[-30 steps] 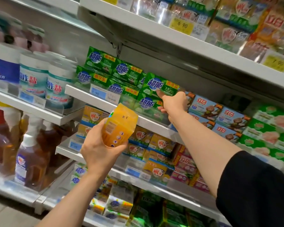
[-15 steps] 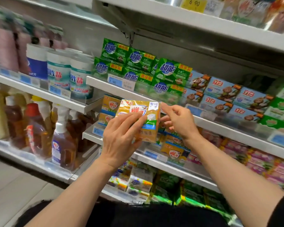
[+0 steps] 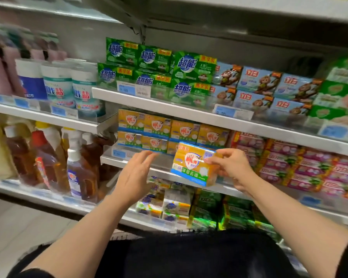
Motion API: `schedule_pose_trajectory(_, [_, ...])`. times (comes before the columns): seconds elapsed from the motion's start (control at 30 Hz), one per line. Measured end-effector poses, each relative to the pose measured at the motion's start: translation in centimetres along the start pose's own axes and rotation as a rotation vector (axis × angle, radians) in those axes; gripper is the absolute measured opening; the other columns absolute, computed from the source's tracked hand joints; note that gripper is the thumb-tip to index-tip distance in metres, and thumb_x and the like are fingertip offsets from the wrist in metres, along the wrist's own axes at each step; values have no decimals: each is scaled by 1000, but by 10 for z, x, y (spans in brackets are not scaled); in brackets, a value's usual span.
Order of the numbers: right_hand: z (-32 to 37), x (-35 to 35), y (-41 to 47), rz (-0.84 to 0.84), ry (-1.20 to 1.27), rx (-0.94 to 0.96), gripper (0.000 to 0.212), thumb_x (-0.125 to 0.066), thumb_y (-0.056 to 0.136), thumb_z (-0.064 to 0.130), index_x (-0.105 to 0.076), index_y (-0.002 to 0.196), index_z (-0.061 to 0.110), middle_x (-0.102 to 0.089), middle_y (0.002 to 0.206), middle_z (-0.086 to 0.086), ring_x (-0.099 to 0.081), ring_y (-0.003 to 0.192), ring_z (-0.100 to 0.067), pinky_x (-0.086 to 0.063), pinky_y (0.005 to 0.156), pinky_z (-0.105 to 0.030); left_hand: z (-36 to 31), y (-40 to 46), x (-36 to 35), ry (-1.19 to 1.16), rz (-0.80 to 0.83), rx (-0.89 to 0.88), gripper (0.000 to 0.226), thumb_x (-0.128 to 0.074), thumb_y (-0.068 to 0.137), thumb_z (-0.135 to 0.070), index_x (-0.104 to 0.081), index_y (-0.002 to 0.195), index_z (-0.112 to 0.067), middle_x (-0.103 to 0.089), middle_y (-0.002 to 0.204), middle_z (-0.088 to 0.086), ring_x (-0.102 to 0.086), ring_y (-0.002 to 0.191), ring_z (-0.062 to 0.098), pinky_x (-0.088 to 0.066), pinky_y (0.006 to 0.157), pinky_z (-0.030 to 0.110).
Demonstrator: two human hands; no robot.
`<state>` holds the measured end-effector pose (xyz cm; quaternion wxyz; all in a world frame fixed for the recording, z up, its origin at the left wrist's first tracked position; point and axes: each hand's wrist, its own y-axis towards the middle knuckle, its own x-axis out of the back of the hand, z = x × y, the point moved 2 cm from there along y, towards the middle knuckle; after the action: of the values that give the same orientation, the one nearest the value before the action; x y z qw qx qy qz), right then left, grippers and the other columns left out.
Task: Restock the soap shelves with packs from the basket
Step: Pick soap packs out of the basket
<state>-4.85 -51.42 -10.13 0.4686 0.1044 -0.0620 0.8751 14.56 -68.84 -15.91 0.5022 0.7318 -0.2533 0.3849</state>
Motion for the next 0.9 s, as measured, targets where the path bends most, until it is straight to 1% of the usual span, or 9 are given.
schedule_pose_trajectory(0.07, [-1,11,7,-56,18,25,59,-88,62,8,-61,114,3,-65,97,-11,-66,81,-24,-57,73,-43,8,0,-10,1,96,9,87,-87,66,-22,-44,141,-8,-47,142,8,-48,126,28,-43,101,35])
schedule_pose_trajectory(0.17, [5,19,20,-100,23,99,66,-89,55,5,-60,114,4,-64,102,-13,-64,87,-24,-57,71,-39,14,4,-22,-18,210,21,89,-80,76,-26,-32,149,-11,-34,153,4,-34,138,22,-31,111,29])
schedule_pose_trajectory(0.23, [11,19,27,-107,-16,155,70,-92,48,7,-58,110,6,-63,102,-12,-63,92,-24,-57,76,-39,16,8,-27,-28,247,34,90,-78,79,-29,-26,152,-14,-26,157,1,-27,143,19,-27,113,28])
schedule_pose_trajectory(0.37, [14,-5,41,-10,-77,201,62,-93,44,12,-62,97,5,-70,100,-16,-69,90,-27,-59,76,-45,20,20,-37,-41,272,54,93,-73,83,-31,-15,155,-17,-13,162,-2,-15,147,15,-22,115,27])
schedule_pose_trajectory(0.47, [18,-36,54,29,-126,250,68,-95,40,22,-63,97,4,-72,93,-9,-70,86,-23,-59,71,-36,27,29,-44,-72,273,107,99,-74,83,-32,-9,155,-14,-8,163,0,-7,149,15,-15,118,27])
schedule_pose_trajectory(0.53, [20,-58,63,69,-146,265,61,-94,48,15,-64,99,2,-72,91,-6,-70,83,-19,-59,67,-29,31,34,-47,-71,256,149,99,-75,82,-33,-11,154,-11,-12,162,3,-10,148,18,-15,118,28])
schedule_pose_trajectory(0.67, [20,-84,84,81,-248,215,53,-91,58,19,-66,96,-6,-71,88,-14,-69,80,-24,-58,71,-36,35,41,-53,-60,242,205,87,-76,80,-31,-25,147,-9,-30,149,5,-28,138,21,-25,112,28])
schedule_pose_trajectory(0.8, [4,-83,99,161,-315,107,58,-82,72,13,-59,125,11,-63,114,-3,-60,102,-19,-55,79,-28,40,45,-66,-44,299,198,80,-76,78,-32,-31,142,-10,-35,143,4,-34,130,21,-31,107,28])
schedule_pose_trajectory(0.9, [-10,-75,107,205,-482,84,66,-83,72,20,-55,131,19,-58,131,-1,-58,112,-20,-54,91,-39,40,47,-75,17,346,181,81,-73,80,-39,-30,143,-11,-38,139,4,-34,127,22,-32,108,31])
